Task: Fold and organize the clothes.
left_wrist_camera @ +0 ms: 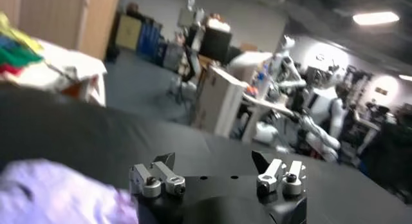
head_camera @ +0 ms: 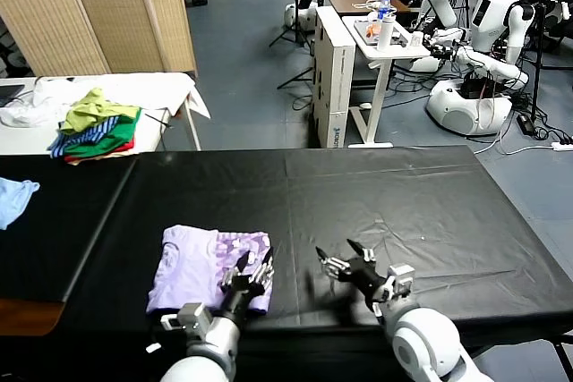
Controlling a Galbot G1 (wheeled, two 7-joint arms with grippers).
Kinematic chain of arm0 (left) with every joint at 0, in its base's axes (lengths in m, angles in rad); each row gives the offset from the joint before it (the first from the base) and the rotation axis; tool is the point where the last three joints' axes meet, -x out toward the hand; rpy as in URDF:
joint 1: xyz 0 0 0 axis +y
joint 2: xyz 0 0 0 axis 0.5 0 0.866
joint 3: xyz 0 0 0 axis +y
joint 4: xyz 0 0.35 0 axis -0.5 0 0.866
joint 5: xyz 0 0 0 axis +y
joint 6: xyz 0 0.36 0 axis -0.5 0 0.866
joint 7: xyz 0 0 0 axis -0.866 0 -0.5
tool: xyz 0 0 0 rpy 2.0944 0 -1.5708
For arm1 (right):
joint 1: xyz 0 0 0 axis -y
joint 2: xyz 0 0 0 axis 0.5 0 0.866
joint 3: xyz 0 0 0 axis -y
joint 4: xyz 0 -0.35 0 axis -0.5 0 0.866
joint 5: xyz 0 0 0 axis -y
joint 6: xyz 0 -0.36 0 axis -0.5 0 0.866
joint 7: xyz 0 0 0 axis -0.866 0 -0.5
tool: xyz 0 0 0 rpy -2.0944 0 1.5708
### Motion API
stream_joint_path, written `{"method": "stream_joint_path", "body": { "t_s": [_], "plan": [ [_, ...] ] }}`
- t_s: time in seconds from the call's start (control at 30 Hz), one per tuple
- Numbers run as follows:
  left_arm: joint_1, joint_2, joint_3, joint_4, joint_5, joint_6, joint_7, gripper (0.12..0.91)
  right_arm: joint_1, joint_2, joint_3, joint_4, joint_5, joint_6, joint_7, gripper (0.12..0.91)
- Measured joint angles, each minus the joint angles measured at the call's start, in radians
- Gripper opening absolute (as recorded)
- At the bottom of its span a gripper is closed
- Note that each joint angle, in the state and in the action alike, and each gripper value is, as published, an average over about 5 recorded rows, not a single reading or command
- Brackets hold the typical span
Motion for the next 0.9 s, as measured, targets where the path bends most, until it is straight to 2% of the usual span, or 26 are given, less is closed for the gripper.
{"method": "stream_joint_path", "body": {
  "t_s": [0.1,0.17,0.37,0.53,0.57,0.67,0.9],
  "plan": [
    [-0.004,0.009,-0.016,-0.027,0.042,-0.022,0.025,0.814,0.021,0.012,-0.043,0.007,0.091,-0.038,0.042,0.907],
    [-0.015,0.023,-0.043,-0.047,0.051,-0.034,0.03,0.879,0.039,0.023,-0.078,0.003,0.136,-0.052,0.062,0.907],
    [-0.012,0.084,-0.137,-0.093,0.048,-0.043,0.03,0.906,0.111,0.077,-0.196,-0.044,0.165,-0.063,0.095,0.907],
    [0.021,0.086,-0.167,-0.12,0.071,-0.048,0.035,0.907,0.155,0.128,-0.272,-0.099,0.146,-0.058,0.098,0.883],
    [0.028,0.084,-0.171,-0.122,0.073,-0.049,0.035,0.907,0.16,0.134,-0.283,-0.109,0.141,-0.056,0.099,0.853],
    [0.045,0.078,-0.184,-0.125,0.076,-0.054,0.033,0.907,0.167,0.145,-0.307,-0.133,0.13,-0.052,0.1,0.701],
    [0.069,0.07,-0.214,-0.132,0.076,-0.063,0.031,0.907,0.155,0.152,-0.312,-0.135,0.111,-0.051,0.116,0.255]
  ]
}}
